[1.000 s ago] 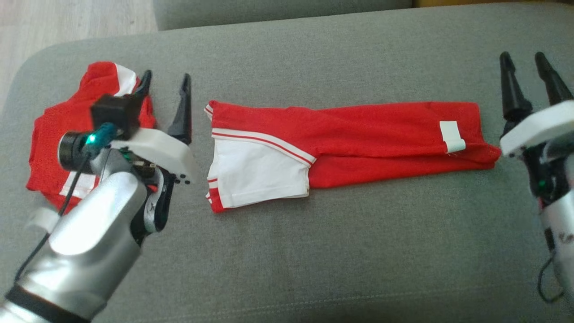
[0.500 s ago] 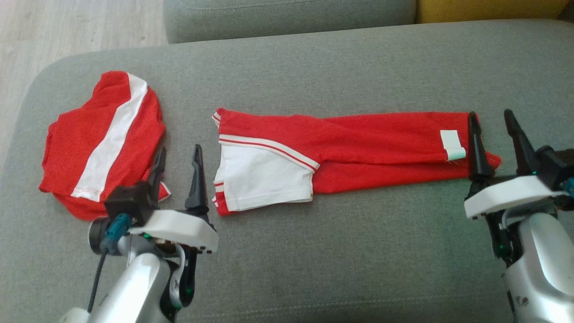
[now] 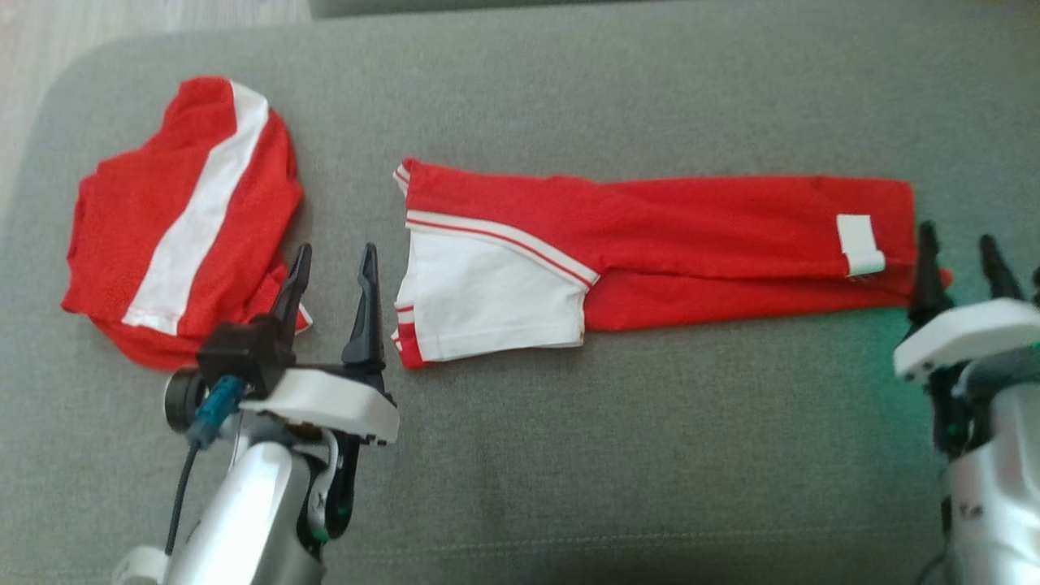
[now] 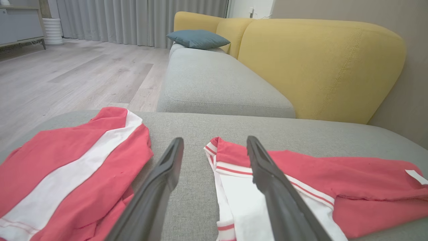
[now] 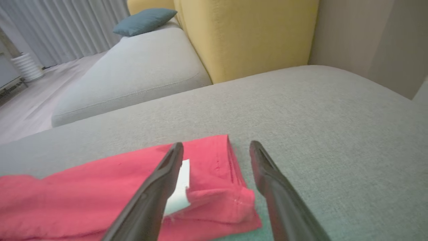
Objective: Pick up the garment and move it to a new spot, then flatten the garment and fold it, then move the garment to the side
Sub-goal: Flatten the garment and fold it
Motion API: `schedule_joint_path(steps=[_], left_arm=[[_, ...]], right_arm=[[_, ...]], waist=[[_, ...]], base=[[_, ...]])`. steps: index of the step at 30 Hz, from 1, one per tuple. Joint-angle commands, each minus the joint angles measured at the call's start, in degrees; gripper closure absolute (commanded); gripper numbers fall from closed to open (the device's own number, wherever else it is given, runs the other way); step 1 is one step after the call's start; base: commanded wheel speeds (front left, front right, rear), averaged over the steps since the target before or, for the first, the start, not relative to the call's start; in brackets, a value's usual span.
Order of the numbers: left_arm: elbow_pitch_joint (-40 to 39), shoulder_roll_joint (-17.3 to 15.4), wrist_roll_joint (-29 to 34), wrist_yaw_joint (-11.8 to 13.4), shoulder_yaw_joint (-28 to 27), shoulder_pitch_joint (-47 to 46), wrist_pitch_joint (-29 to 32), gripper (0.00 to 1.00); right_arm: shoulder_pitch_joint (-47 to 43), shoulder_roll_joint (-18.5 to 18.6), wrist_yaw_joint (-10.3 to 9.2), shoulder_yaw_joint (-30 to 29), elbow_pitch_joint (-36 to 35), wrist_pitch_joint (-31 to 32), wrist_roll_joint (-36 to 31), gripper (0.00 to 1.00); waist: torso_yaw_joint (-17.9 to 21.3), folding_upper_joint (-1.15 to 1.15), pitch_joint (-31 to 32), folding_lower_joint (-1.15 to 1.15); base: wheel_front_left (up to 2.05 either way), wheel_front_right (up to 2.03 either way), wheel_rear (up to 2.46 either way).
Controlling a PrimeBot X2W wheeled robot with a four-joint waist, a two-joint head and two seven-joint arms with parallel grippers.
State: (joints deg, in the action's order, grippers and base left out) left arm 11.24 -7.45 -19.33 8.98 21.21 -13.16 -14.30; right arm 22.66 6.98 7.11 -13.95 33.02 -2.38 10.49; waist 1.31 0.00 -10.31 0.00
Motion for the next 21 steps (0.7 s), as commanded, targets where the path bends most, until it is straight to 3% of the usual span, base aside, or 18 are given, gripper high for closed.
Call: schedule_joint_path(steps=[1, 9, 21], left_arm=[[-1.59, -0.26, 0.71, -0.3, -2.53, -3.03, -0.7, 0.0], [-0.41, 0.53, 2.7, -1.64, -4.61, -4.57, -0.7, 0.0], [0.14, 0.18, 3.94, -1.92, -6.97, -6.92, -0.7, 0.0]], right_arm=[[3.05, -0.16, 0.37, -0.09, -0.89, 1.03, -1.2, 0.0], [9.81, -2.54, 0.37, -8.1, 4.23, 8.73, -5.89, 0.0], [12.56, -3.86, 0.37, -10.06, 5.49, 14.64, -8.68, 0.0]], waist=[[-0.29, 0.0, -1.51, 0.0], [0.04, 0.0, -6.01, 0.0], [1.11, 0.0, -9.16, 0.0]], base=[[0.0, 0.0, 0.0], [0.0, 0.0, 0.0], [0.0, 0.0, 0.0]])
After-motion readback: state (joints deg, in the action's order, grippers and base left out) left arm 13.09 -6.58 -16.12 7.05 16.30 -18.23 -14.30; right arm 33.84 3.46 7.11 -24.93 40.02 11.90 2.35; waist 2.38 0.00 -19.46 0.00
